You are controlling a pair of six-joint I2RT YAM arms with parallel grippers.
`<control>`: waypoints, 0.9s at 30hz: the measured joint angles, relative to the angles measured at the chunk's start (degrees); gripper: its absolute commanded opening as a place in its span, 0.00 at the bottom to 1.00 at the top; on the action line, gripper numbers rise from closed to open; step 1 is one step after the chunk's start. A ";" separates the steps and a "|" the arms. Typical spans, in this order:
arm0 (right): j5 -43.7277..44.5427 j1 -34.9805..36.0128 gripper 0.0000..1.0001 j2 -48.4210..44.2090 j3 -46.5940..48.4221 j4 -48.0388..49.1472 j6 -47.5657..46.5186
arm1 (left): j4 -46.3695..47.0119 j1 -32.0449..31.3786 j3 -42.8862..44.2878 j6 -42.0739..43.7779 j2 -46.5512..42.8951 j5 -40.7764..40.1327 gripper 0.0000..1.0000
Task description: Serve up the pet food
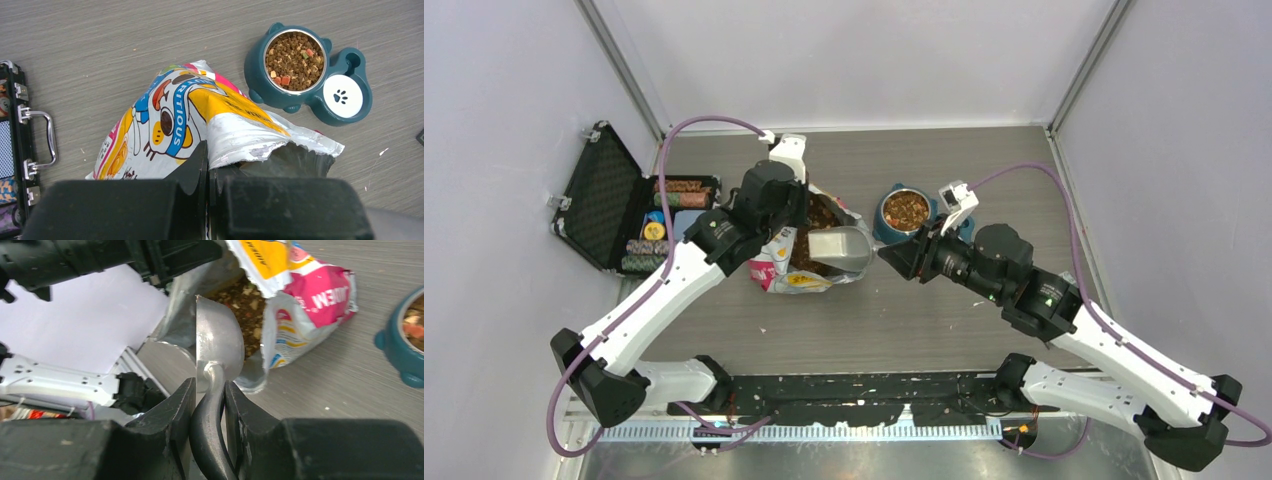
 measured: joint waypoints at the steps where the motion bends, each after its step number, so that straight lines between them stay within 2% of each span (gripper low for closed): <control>1: 0.87 0.00 0.05 -0.13 0.00 -0.61 -0.35 | 0.00 0.00 0.00 -0.02 0.00 -0.13 0.00; 7: 6.23 1.03 0.05 -2.45 0.00 -3.91 -2.21 | 0.04 -0.11 -0.11 -0.90 0.00 0.04 0.00; 9: 8.90 3.85 0.05 -1.07 0.48 -4.37 -3.15 | 0.02 -0.20 -0.11 -1.46 0.00 0.07 0.00; 16: 23.85 15.15 0.05 12.87 6.40 -5.46 -7.50 | 0.02 -1.16 -0.35 -1.99 -0.04 0.00 0.00; 21: 32.74 16.65 0.05 20.37 8.74 -5.44 -9.70 | 0.09 -2.12 -0.85 -2.40 -0.24 -0.13 0.00; 27: 39.32 16.96 0.05 28.48 12.28 -4.07 -9.86 | 0.39 -3.28 -1.40 -3.04 -0.63 -0.15 0.00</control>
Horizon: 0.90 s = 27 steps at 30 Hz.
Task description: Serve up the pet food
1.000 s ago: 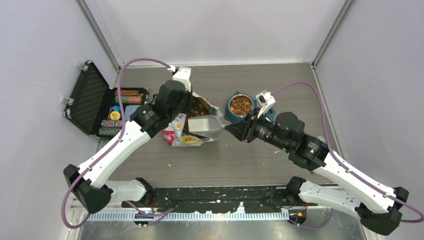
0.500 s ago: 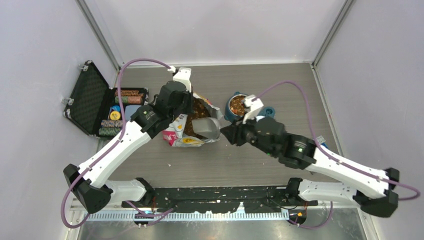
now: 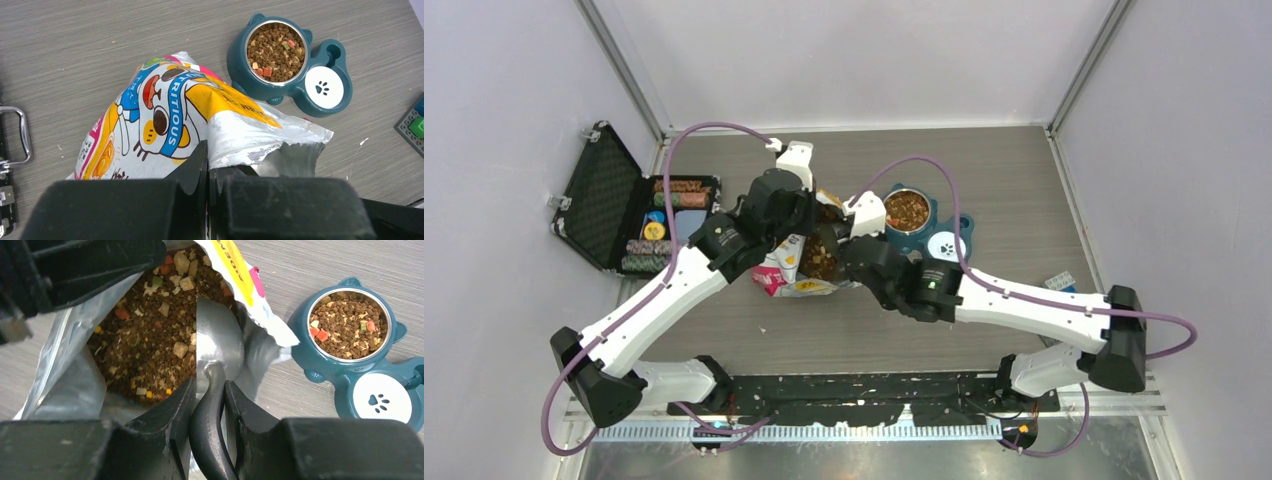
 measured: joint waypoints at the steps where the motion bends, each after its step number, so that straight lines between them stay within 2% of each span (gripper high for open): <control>1: 0.92 0.02 0.05 1.36 0.57 0.11 0.09 | 0.02 -0.11 0.02 -0.09 0.00 0.00 0.00; 11: 2.10 -0.81 0.05 10.56 3.63 3.08 2.56 | 1.92 -0.31 -1.20 -2.97 0.00 -0.92 0.00; 20: -6.21 -5.07 0.05 11.21 3.26 5.77 4.59 | 5.86 -0.46 -4.46 -6.25 -0.52 -1.22 0.00; 27: -15.76 -9.31 0.05 11.06 -0.85 11.74 7.04 | 6.97 -0.66 -5.44 -7.48 -0.87 -2.78 0.00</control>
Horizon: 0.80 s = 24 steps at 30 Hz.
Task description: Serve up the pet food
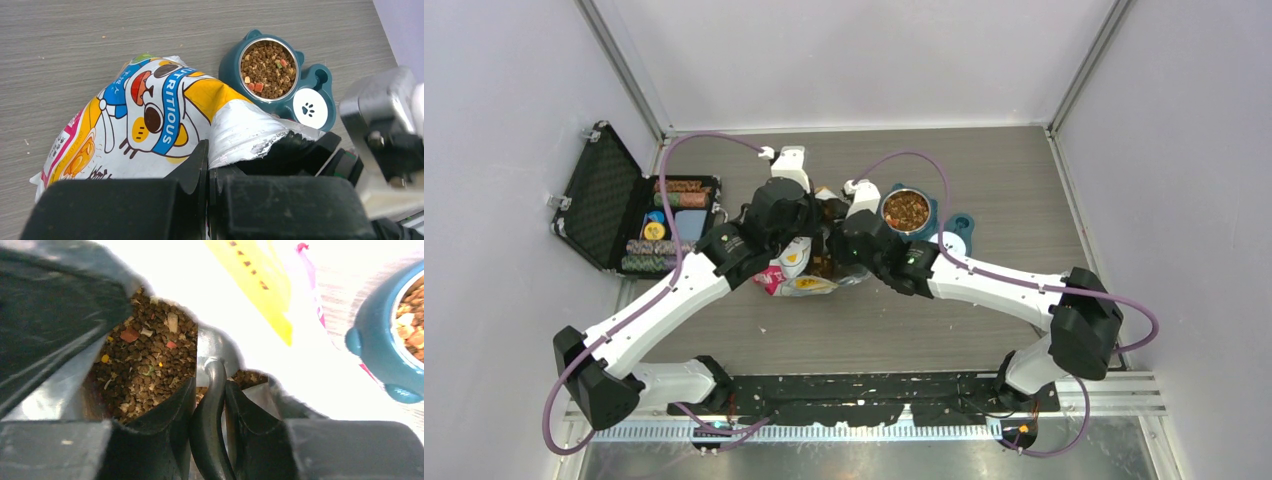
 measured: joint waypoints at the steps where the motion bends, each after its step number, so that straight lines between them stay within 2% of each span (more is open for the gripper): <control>1: -1.64 -0.83 0.05 -0.26 -1.09 1.31 0.98 | 0.04 0.00 -0.11 0.00 -0.04 -0.09 0.00; 4: -6.21 -3.19 0.05 -1.70 -4.76 5.31 3.78 | 0.09 -0.09 -0.44 0.00 -0.15 0.02 0.00; 10: -10.01 -4.39 0.05 -7.34 -11.58 9.44 8.83 | 0.17 -0.48 -0.92 0.04 -0.70 0.17 0.00; 17: -10.19 -5.11 0.05 -18.80 -21.77 14.64 15.58 | 0.35 -0.48 -1.11 0.04 -1.22 -0.44 0.00; 24: -7.69 -5.38 0.05 -26.32 -25.81 16.92 18.69 | 1.27 -0.48 -1.77 0.02 -1.42 -0.74 0.00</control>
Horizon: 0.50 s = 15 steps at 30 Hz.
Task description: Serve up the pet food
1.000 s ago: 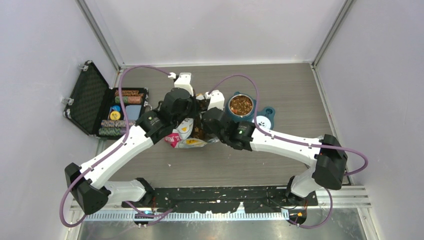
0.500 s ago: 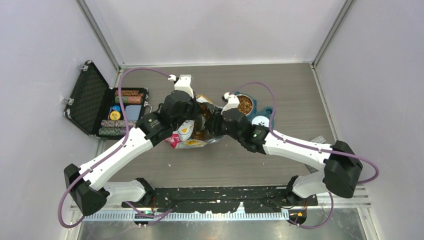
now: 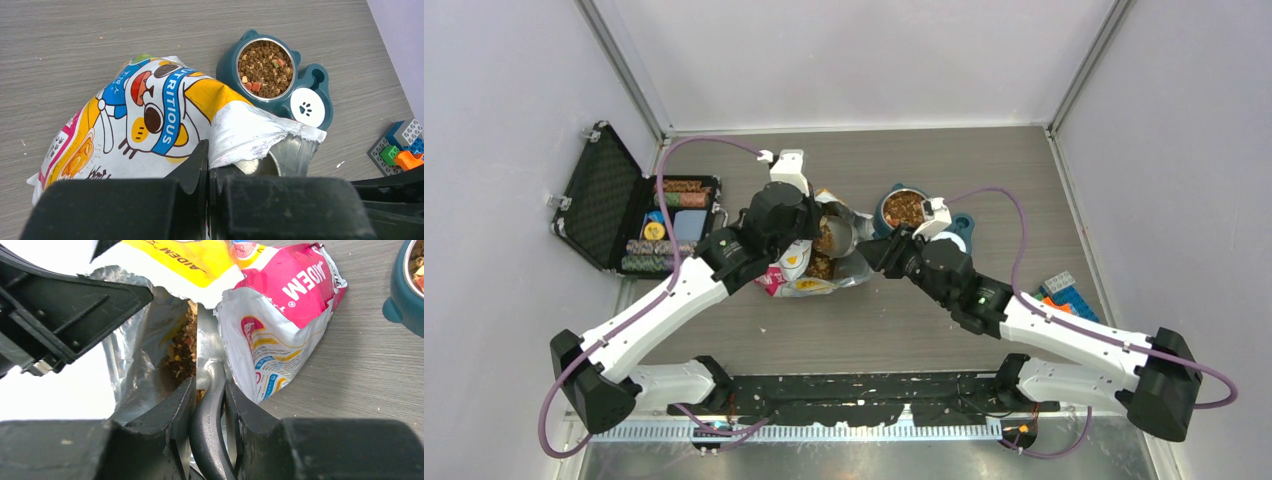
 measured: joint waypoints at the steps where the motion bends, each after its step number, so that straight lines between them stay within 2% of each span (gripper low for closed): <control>1: 0.46 0.02 0.05 -0.98 -0.42 0.26 0.09 | 0.11 0.00 -0.11 0.00 -0.11 -0.02 0.00; 15: 3.39 0.04 0.05 -9.29 -3.48 0.76 -0.33 | 0.83 0.00 -0.76 0.00 -0.35 0.02 0.00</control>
